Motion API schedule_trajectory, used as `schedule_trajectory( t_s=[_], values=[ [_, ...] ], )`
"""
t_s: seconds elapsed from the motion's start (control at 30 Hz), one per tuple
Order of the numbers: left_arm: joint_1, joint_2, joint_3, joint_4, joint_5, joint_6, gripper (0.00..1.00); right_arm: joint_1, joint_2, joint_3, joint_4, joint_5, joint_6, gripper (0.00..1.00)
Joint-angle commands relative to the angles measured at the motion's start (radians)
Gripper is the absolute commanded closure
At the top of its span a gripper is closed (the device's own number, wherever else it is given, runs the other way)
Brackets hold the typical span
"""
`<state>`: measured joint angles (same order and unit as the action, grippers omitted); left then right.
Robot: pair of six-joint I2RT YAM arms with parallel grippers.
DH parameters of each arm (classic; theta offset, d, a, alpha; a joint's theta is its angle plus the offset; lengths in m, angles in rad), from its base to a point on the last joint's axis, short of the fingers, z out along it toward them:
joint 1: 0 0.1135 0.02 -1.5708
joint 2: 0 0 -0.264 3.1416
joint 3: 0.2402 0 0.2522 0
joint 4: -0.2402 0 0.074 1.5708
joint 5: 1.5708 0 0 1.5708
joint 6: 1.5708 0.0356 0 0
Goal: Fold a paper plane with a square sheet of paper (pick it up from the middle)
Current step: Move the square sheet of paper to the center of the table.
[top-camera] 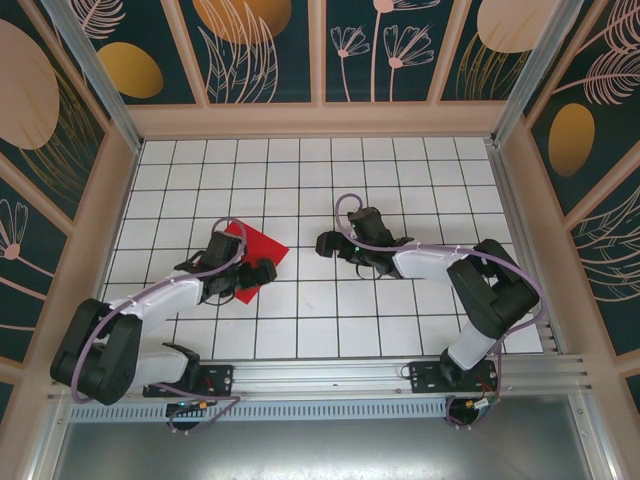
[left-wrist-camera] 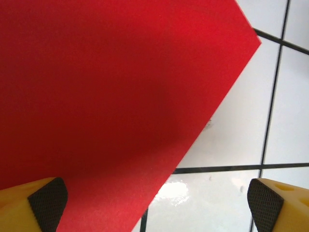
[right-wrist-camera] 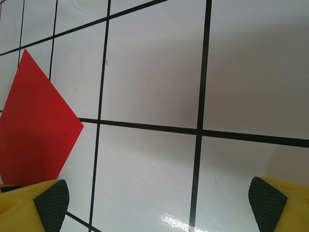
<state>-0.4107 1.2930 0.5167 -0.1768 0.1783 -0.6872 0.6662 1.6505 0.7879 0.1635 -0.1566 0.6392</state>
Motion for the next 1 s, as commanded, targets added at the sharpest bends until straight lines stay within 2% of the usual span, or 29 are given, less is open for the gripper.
schedule_trajectory(
  t_s=[0.0, 0.2, 0.73, 0.83, 0.97],
  values=[
    [-0.027, 0.048, 0.0, -0.004, 0.0, -0.036, 0.01, 0.01, -0.011, -0.004, -0.031, 0.042, 0.02, 0.01],
    [-0.114, 0.122, 0.024, 0.075, 0.044, -0.098, 0.02, 0.008, -0.068, -0.053, -0.06, 0.132, 0.036, 0.01],
    [-0.27, 0.317, 0.18, 0.476, 0.144, -0.427, 0.01, -0.006, -0.173, -0.138, -0.083, 0.184, 0.14, 0.01],
    [-0.272, 0.251, 0.192, 0.46, 0.096, -0.426, 0.01, -0.01, -0.189, -0.128, -0.079, 0.176, 0.163, 0.03],
    [-0.271, 0.02, 0.213, 0.243, -0.188, -0.35, 0.01, -0.003, -0.158, -0.076, -0.048, 0.057, 0.188, 0.1]
  ],
)
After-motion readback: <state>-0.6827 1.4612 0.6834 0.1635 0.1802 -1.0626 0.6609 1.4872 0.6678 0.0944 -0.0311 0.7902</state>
